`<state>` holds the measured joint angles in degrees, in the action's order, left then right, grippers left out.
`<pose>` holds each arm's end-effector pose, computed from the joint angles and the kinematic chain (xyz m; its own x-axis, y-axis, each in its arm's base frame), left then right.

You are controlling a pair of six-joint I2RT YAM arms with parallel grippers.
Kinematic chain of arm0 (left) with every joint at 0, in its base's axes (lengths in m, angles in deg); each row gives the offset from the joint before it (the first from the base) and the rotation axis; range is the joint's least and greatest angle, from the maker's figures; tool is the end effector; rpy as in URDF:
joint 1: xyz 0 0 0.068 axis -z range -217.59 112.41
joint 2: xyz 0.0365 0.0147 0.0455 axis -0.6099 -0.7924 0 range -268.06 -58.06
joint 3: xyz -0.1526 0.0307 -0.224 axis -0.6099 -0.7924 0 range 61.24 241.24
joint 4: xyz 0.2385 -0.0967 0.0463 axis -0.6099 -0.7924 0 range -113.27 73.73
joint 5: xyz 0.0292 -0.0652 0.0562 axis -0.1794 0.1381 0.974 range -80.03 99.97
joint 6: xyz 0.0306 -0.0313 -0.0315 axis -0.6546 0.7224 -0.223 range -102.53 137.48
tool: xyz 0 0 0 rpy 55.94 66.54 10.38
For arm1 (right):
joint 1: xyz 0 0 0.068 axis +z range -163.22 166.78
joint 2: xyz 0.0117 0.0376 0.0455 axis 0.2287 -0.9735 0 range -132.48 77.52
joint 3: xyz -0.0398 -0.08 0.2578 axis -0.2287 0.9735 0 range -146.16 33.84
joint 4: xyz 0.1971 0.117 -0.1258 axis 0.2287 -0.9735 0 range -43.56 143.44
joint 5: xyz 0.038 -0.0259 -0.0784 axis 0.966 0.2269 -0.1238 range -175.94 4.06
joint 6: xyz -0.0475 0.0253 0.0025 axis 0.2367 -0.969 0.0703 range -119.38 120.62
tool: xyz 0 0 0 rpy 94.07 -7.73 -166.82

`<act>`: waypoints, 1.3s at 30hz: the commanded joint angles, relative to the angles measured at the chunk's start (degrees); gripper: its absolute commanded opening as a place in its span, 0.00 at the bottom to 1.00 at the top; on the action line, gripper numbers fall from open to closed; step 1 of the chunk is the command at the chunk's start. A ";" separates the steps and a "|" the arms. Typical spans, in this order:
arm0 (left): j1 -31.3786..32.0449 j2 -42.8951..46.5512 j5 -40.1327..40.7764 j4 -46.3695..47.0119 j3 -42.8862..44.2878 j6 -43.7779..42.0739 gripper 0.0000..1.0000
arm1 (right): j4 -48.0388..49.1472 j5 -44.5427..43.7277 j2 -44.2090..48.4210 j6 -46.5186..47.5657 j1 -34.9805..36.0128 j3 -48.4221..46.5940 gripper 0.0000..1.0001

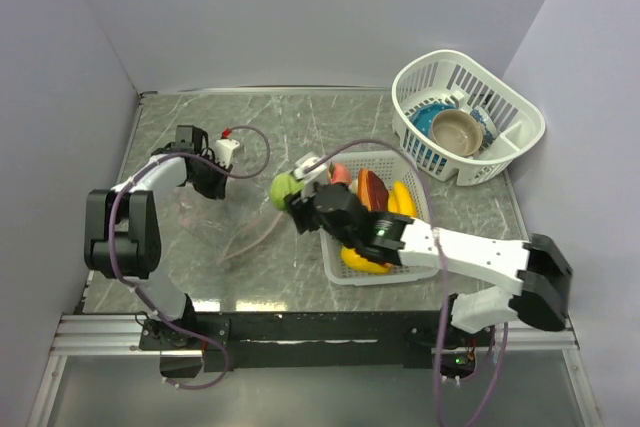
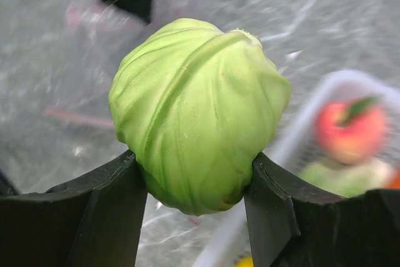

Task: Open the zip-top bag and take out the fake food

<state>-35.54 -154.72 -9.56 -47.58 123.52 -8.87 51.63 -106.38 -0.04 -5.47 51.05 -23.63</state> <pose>0.3303 -0.0235 0.1888 -0.7403 0.4449 -0.5040 0.5575 0.8252 -0.0904 0.1472 0.2770 0.3036 -0.2357 -0.2599 -0.9364 -0.6822 0.7305 -0.0310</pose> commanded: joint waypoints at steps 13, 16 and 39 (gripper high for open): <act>-0.20 20.45 -5.08 -8.51 9.00 7.18 0.46 | -14.33 -17.77 16.77 -11.30 -18.37 10.90 0.26; -0.20 21.87 -5.43 -9.03 8.91 7.54 0.77 | -20.85 -19.10 11.83 -19.47 -21.28 6.33 0.24; -0.11 26.70 -8.51 -9.82 6.72 14.30 0.99 | -33.18 -5.75 22.28 -24.15 -17.43 0.09 1.00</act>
<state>-35.52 -131.33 -15.61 -57.59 130.93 2.51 22.43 -113.22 22.34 -30.38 30.96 -19.59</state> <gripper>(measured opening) 0.993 0.999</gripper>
